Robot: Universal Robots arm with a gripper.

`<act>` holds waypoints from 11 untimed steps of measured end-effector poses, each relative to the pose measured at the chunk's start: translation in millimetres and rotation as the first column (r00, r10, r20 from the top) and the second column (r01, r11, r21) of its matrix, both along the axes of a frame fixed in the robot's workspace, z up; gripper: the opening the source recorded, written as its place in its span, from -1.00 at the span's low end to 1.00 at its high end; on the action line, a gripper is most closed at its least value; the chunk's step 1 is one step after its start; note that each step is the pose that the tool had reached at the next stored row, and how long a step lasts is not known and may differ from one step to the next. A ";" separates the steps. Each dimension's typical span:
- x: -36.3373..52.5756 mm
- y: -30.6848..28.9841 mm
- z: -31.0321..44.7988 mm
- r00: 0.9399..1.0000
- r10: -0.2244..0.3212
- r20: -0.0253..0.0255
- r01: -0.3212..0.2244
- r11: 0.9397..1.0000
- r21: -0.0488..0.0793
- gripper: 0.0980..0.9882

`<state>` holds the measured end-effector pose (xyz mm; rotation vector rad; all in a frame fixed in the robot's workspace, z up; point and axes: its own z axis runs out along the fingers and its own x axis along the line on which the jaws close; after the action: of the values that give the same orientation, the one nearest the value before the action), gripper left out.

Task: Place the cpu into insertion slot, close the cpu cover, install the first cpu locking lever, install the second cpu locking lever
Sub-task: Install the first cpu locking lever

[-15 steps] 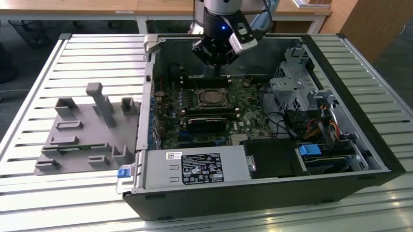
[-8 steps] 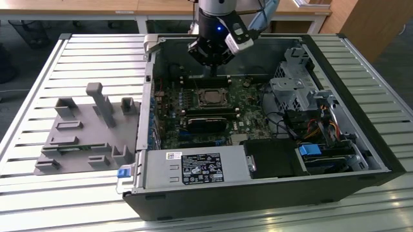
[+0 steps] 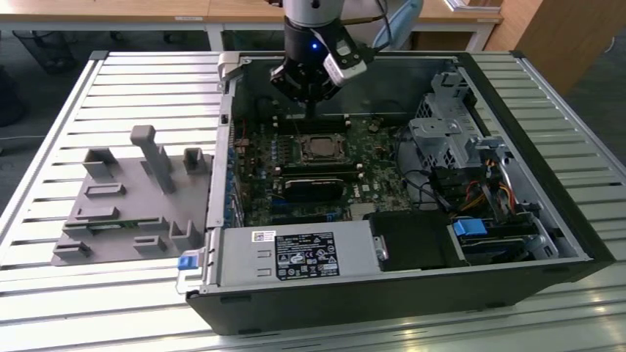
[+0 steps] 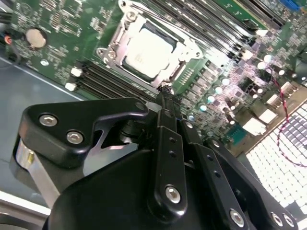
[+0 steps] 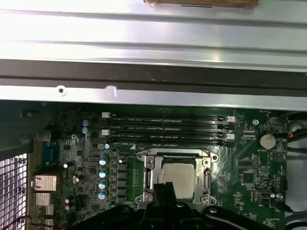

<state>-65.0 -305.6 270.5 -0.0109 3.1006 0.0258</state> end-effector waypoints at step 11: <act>-19.1 -0.1 -2.8 1.000 0.004 0.002 -0.004 1.000 0.000 -0.98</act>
<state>-84.1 -305.7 267.7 -0.0175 3.0988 0.0259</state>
